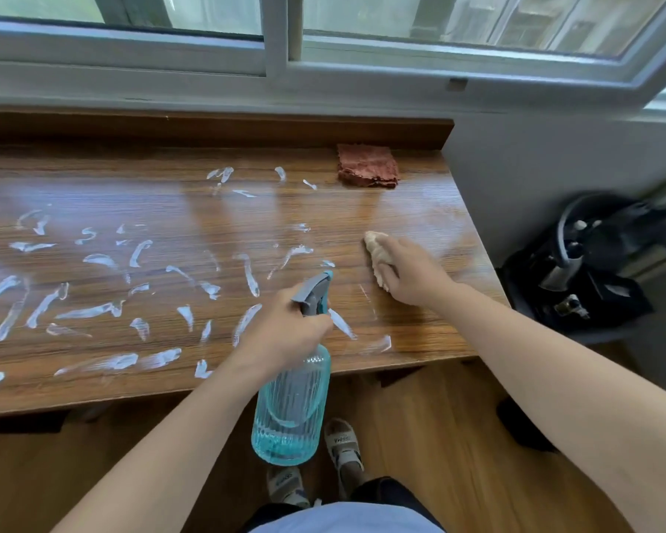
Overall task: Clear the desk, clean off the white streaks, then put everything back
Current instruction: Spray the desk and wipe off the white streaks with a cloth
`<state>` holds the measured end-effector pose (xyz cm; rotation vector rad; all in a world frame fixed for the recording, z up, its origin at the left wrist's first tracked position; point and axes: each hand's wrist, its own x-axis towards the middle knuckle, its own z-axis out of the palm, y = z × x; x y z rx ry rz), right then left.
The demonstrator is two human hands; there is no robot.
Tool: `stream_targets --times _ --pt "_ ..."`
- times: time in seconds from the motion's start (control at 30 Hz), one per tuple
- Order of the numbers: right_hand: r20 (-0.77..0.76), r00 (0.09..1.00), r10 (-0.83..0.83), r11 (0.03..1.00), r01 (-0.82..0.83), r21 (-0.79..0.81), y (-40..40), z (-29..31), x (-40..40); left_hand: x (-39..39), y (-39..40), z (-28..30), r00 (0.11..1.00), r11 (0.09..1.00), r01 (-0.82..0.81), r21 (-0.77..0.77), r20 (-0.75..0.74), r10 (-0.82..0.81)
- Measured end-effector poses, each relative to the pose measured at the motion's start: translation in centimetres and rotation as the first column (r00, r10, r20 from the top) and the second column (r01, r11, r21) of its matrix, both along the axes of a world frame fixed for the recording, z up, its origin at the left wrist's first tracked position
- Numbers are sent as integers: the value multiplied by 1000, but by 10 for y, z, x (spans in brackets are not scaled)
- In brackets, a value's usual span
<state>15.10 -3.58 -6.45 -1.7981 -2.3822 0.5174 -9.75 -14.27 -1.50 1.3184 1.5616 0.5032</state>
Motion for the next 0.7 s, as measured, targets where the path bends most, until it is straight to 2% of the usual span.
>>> stream_targets --times 0.13,0.23,0.4,0.57,0.7 --pt "49 999 -21 1000 20 9 -13 0 28 14 -13 -6 994 997 52 -64 -88 -58" --pt "16 1000 -8 999 8 42 -17 -9 32 24 -20 -9 987 996 61 -72 -147 -71" --pt "35 999 -9 997 6 72 -11 -12 34 34 -29 -9 979 991 88 -105 -172 -105" --pt "-6 998 66 991 -65 113 13 -15 29 46 -40 -5 968 984 95 -153 -215 -127" --pt "-16 999 33 995 -31 95 34 -20 9 44 -45 -1 985 986 42 -159 -159 -68"
